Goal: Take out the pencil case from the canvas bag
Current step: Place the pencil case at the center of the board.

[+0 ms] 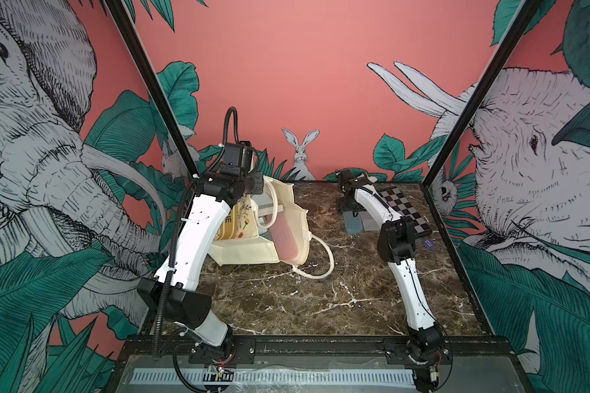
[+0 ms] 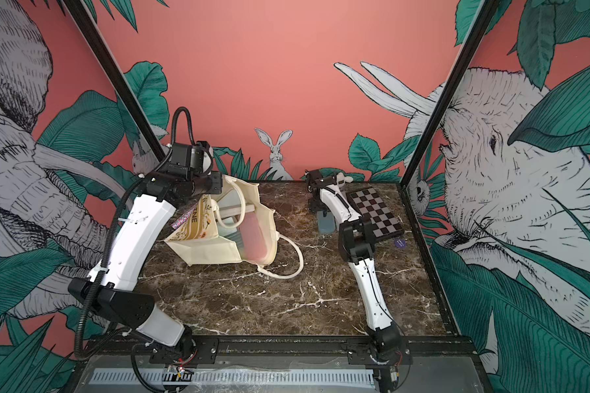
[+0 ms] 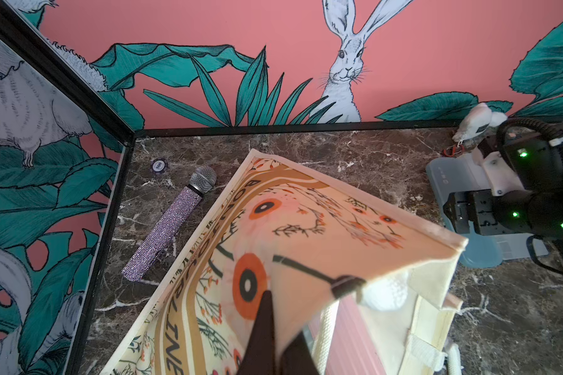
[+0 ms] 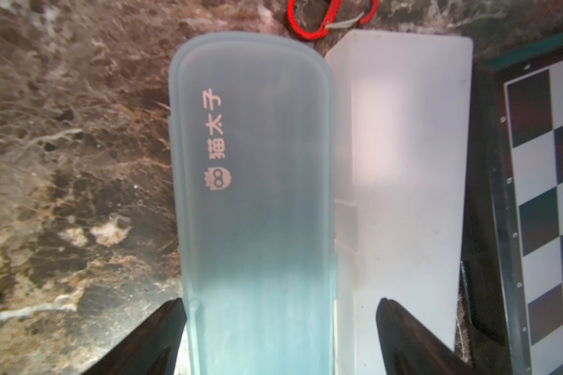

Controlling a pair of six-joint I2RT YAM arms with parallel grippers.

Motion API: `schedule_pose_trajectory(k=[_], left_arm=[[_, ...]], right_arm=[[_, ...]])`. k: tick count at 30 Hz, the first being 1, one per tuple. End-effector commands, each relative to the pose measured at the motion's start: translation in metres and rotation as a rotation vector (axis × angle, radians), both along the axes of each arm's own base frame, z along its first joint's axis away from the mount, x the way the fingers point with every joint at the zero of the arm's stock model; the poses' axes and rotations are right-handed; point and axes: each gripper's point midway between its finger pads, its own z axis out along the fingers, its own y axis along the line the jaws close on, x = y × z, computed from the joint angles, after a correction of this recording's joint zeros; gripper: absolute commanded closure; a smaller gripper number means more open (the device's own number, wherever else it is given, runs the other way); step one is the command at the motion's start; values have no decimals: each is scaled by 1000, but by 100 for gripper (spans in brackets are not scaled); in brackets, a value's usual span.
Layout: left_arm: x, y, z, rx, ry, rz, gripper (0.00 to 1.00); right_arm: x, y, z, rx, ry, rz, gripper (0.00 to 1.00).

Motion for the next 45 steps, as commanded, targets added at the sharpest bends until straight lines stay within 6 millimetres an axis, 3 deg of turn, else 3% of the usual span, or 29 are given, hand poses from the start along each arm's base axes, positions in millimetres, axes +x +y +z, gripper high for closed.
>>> schedule_pose_trajectory(k=[1, 13, 18, 21, 26, 33, 38, 42, 45], left_arm=[[3, 0, 21, -44, -76, 7, 100], [7, -4, 20, -38, -76, -18, 100], [17, -33, 29, -73, -113, -172, 100], [21, -57, 37, -113, -132, -299, 100], [24, -86, 46, -172, -151, -453, 100], [23, -108, 50, -232, -151, -549, 100], [25, -114, 48, -273, -137, -545, 100], [26, -122, 44, -293, -120, -550, 100], [25, -128, 43, -299, -116, -553, 100]], right_arm=[[-3, -11, -7, -60, 25, -10, 6], [1, -11, 4, -43, -12, -43, 12], [-2, 0, 40, 68, -94, -36, 13], [-12, 5, 72, 164, -200, -26, 13], [-46, 12, 111, 334, -355, 5, 16], [-107, 28, 143, 466, -443, 113, 21], [-161, 65, 173, 507, -524, 256, 28], [-196, 103, 179, 575, -543, 341, 34], [-214, 127, 173, 629, -534, 364, 40]])
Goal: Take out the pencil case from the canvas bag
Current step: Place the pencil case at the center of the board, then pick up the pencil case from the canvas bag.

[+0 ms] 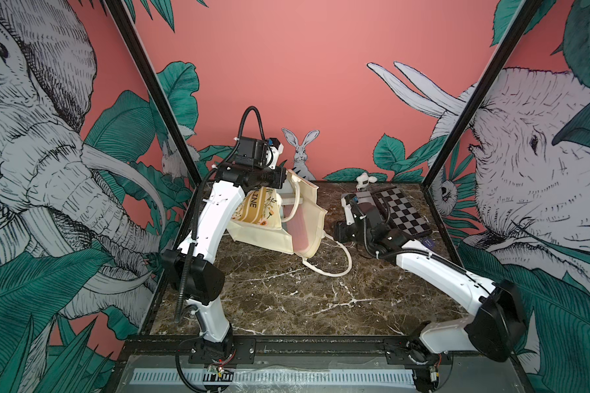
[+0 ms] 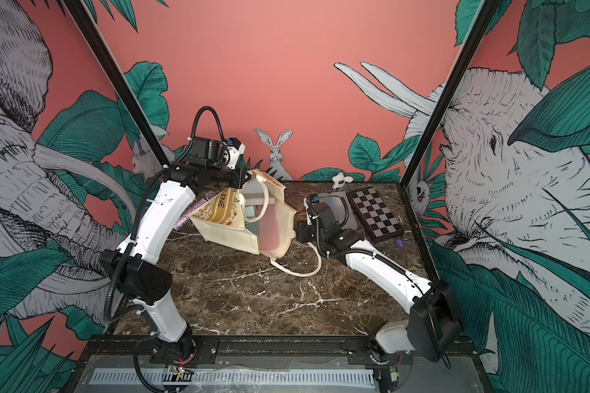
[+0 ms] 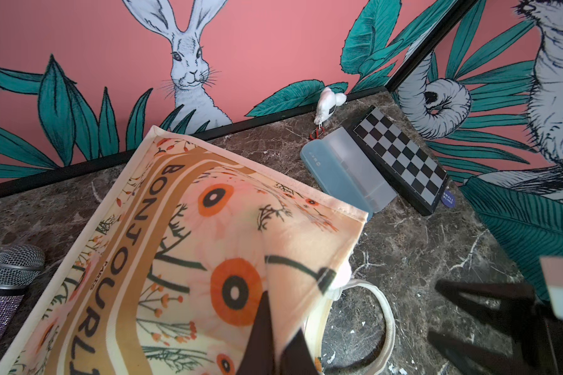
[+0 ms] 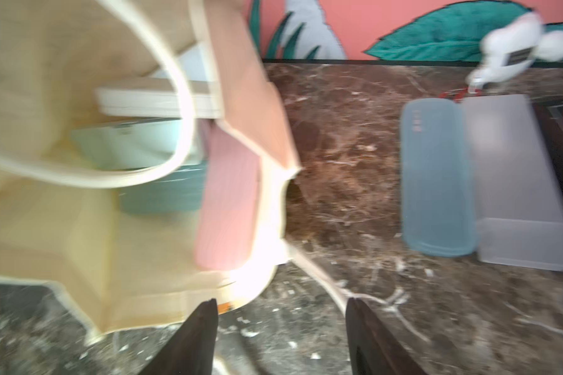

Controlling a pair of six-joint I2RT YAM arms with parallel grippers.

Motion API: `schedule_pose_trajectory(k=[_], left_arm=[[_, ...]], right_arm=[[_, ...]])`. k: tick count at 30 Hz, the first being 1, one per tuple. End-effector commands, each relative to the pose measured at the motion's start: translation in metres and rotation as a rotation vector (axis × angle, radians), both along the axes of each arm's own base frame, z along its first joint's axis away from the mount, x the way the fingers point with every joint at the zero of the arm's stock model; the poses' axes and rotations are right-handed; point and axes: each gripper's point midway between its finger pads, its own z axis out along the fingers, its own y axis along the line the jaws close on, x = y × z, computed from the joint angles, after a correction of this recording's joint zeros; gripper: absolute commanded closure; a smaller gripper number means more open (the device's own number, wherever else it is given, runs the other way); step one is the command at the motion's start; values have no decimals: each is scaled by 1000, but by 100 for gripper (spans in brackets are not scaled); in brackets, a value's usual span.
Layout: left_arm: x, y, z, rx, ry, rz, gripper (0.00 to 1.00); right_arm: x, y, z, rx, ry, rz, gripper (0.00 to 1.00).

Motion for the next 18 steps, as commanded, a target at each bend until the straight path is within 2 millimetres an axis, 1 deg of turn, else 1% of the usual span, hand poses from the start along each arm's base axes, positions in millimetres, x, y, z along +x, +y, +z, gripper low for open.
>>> schedule_pose_trajectory(k=[1, 6, 9, 11, 13, 16, 18], left_arm=[[-6, -21, 60, -112, -153, -64, 100], [-13, -26, 66, -151, -156, -96, 100], [-19, -27, 68, -166, -155, -108, 100], [-25, -25, 70, -173, -158, -108, 100], [-29, -23, 72, -180, -164, -104, 100], [-35, -22, 75, -194, -171, -103, 100], [-38, -22, 76, -206, -172, -107, 100]], right_arm=[[-3, 21, 7, 85, -40, -4, 42], [-13, 63, -25, 79, 48, 50, 51], [-14, 84, -40, 88, 87, 65, 52], [-9, 93, -55, 81, 114, 50, 52], [-3, 99, -66, 73, 133, 32, 52], [8, 106, -79, 52, 156, -4, 53], [14, 106, -88, 26, 170, -39, 53]])
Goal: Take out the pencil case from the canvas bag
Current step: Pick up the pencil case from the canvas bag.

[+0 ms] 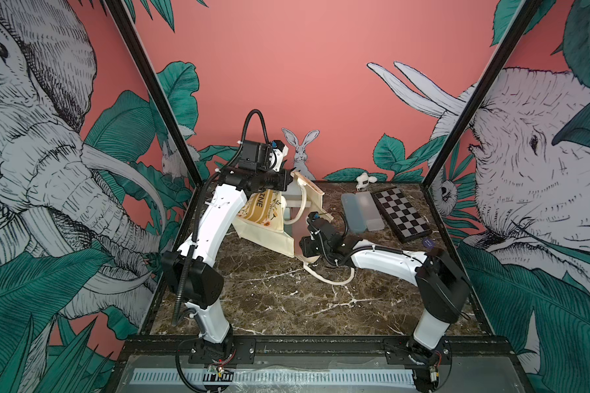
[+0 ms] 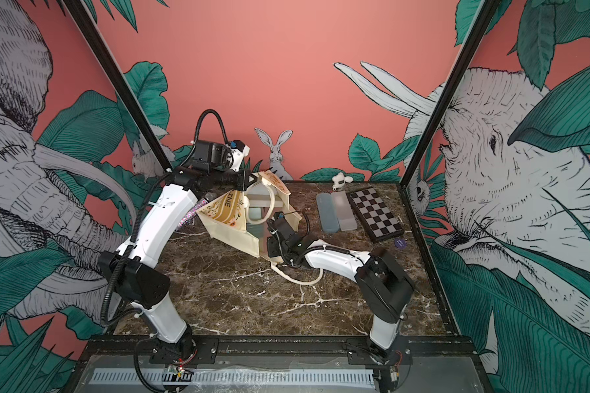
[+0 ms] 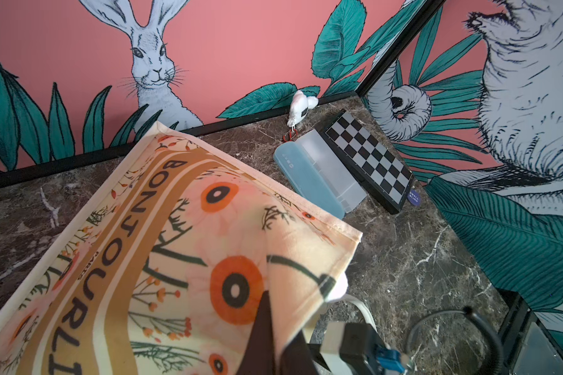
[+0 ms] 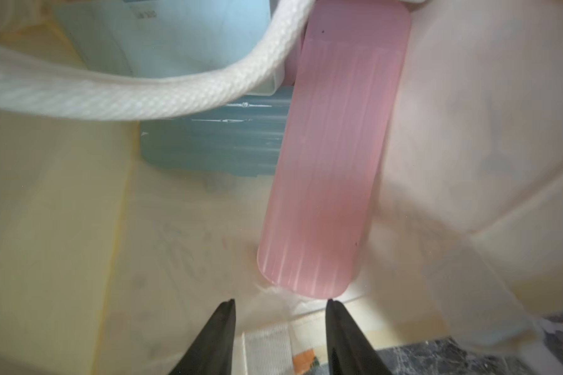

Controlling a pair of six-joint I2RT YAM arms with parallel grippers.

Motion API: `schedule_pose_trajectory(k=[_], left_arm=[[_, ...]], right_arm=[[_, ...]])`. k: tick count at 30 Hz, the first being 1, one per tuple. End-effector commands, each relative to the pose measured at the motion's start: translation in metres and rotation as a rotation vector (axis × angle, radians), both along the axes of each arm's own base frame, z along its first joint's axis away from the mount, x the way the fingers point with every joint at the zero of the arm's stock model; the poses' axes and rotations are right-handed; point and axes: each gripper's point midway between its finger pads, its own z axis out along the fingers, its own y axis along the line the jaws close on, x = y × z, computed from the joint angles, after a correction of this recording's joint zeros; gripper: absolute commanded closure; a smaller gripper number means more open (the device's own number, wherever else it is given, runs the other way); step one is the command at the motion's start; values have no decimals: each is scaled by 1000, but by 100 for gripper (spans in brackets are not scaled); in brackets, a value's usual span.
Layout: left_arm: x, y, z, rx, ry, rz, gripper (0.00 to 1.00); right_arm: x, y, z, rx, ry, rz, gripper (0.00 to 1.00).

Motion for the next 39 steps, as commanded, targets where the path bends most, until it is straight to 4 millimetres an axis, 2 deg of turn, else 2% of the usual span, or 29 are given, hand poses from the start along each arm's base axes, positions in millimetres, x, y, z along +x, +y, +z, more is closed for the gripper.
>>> schedule_pose_trajectory(k=[1, 3, 5, 12, 14, 17, 19, 24, 31, 39], left_arm=[[-24, -5, 74, -130, -184, -56, 100], [-27, -5, 74, -133, -181, -61, 100], [-30, -6, 75, -137, -180, -68, 100], [-41, -7, 78, -161, -185, -88, 100], [-43, -7, 78, -163, -184, -89, 100], [-44, -8, 78, -168, -181, -83, 100], [-44, -8, 77, -171, -178, -82, 100], [-45, -12, 80, -182, -186, -76, 100], [-47, -19, 83, -190, -191, -75, 100], [-47, -18, 85, -185, -196, -72, 100]], right_arm=[[19, 3, 8, 16, -24, -92, 53], [24, -3, -2, -22, -11, -145, 53], [33, -3, 0, -33, -22, -184, 53], [47, 0, -8, -51, -11, -238, 51], [48, 0, -10, -59, -10, -250, 44], [51, -5, -13, -86, -9, -277, 23], [52, -10, -17, -106, -5, -301, 13], [55, -13, -34, -114, 39, -321, 2], [60, -7, -50, -105, 97, -317, 2], [62, -14, -71, -152, 139, -323, 3]])
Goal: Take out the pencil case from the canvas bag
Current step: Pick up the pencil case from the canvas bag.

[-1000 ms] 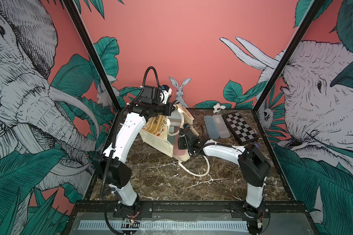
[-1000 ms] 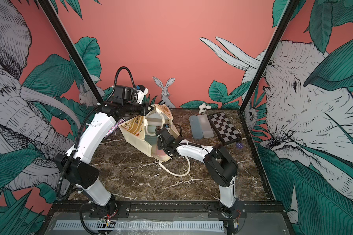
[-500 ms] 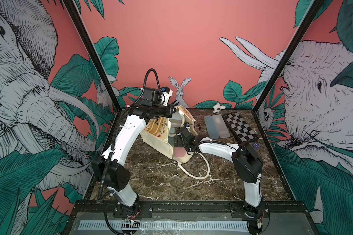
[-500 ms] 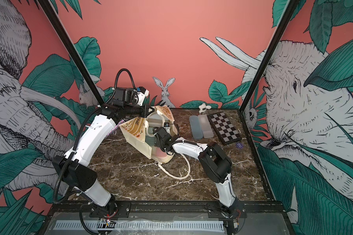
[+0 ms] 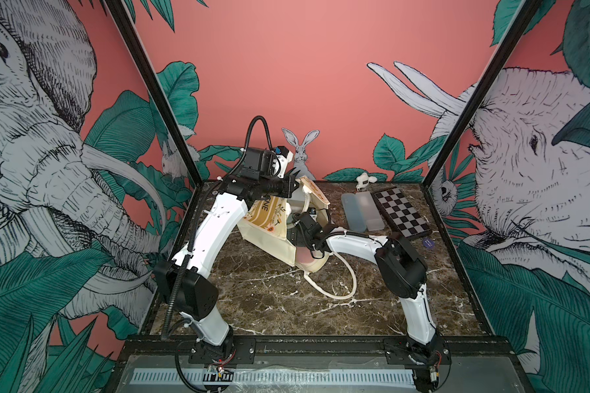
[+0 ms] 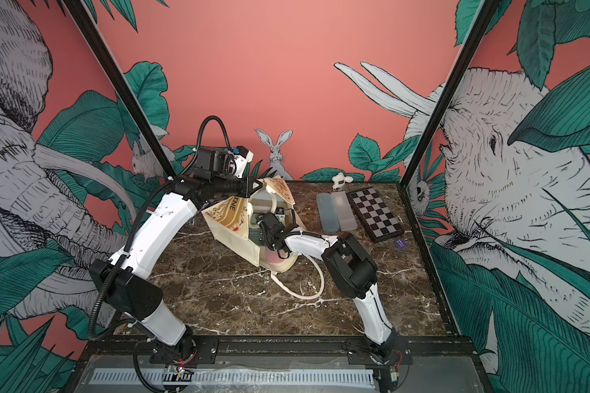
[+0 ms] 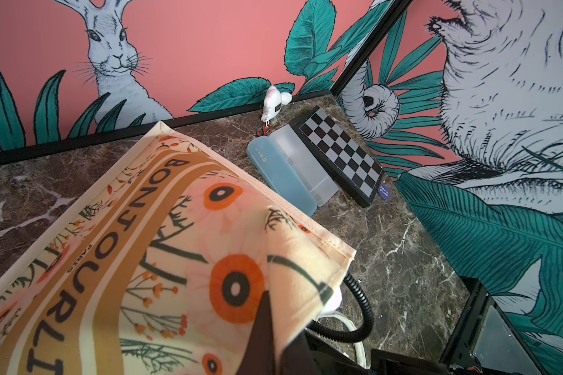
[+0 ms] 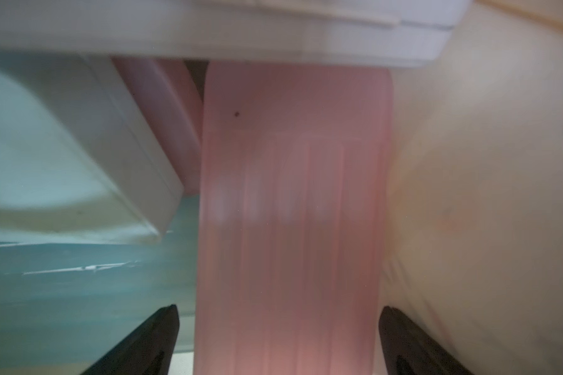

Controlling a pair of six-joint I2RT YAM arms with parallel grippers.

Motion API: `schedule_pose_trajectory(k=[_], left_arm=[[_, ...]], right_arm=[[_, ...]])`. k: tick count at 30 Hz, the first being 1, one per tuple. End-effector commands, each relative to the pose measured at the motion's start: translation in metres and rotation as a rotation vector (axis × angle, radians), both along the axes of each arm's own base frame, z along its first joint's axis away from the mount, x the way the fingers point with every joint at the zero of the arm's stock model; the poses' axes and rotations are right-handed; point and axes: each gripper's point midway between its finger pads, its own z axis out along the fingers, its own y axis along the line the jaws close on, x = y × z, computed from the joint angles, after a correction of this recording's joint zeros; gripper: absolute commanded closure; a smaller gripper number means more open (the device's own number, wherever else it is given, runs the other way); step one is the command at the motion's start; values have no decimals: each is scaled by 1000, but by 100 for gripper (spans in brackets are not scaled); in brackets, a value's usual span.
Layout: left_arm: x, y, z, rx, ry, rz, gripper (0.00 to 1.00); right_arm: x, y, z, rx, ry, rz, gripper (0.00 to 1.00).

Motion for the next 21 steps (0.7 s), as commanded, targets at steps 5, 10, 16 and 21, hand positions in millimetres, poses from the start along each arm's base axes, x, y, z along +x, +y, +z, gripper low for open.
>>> schedule_pose_trajectory(k=[5, 10, 16, 21], left_arm=[[-18, -3, 86, -139, -221, -42, 100], [-19, -2, 88, -139, -228, -40, 100], [-20, -1, 89, -140, -238, -36, 100], [-19, 1, 86, -126, -235, -24, 100]], right_arm=[[2, -18, -28, -55, 62, -40, 10], [0, -22, -32, -73, 63, -43, 15], [1, -26, -27, -82, 51, -38, 24], [1, -33, -12, -67, 37, -36, 26]])
